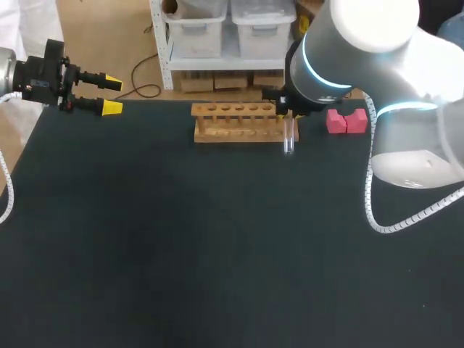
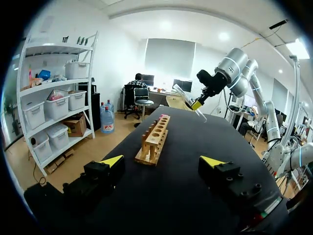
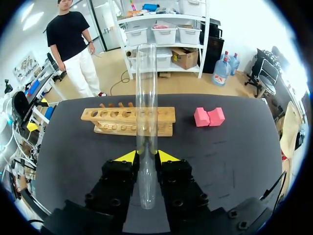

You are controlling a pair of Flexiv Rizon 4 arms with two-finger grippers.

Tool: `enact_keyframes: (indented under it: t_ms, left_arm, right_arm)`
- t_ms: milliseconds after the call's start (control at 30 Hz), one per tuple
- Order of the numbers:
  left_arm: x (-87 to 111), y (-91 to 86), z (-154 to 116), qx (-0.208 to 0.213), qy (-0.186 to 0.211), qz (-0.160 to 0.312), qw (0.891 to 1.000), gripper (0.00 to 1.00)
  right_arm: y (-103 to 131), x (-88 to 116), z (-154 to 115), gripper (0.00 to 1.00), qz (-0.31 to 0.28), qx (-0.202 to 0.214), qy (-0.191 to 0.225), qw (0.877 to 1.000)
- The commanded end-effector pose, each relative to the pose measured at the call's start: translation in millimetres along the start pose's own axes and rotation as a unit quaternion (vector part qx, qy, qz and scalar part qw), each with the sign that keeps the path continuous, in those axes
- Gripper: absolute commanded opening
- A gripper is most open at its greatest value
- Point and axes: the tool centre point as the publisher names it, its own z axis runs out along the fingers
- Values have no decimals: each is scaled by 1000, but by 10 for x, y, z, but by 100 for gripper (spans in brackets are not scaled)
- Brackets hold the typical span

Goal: Grasp the test tube, adjust it, and insert it.

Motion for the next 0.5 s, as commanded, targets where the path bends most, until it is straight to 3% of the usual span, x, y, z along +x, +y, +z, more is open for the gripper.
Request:
enact_keyframes:
  t_ms: [33,167,500]
  left_arm:
    - [11,-6,0,-1,-1,2,1000,100]
    - [11,-6,0,-1,-1,2,1000,100]
    - [11,-6,0,-1,-1,2,1000,100]
  right_arm:
    - [-8,-13,-7,0,3,3,-20,1000]
    - [18,-178,4,0,18,15,-74,997]
    - [98,-524,36,0,36,3,-152,988]
